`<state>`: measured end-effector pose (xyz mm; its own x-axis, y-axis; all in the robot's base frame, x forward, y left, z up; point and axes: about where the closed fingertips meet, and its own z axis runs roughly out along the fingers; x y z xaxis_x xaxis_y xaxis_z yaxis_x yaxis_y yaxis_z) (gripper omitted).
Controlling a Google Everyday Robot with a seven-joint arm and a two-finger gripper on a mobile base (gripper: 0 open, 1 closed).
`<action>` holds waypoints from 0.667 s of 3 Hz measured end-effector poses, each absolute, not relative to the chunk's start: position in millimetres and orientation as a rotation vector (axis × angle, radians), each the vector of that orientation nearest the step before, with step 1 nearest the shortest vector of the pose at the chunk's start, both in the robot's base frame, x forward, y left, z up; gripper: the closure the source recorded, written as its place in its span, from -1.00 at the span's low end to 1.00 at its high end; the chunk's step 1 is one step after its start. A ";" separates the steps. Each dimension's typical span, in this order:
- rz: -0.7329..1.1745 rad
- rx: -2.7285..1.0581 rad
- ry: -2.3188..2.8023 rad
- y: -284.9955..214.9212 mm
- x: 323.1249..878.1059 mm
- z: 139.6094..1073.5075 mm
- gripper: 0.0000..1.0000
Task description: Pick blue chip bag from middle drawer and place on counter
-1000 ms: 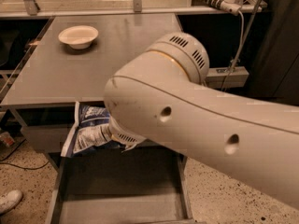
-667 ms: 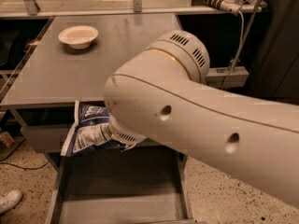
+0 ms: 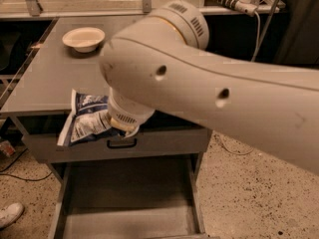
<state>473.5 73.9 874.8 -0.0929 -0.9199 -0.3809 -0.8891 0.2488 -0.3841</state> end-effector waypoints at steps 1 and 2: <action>-0.043 -1.687 1.925 96.7 504.2 894.0 1.00; 0.003 -1.720 1.909 112.8 529.7 893.9 1.00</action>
Offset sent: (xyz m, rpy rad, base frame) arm 0.0877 0.0586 0.0189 0.0423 0.0504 0.1348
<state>529.7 112.8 893.9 -0.0158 -0.9148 -0.4036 -0.9161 0.1750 -0.3608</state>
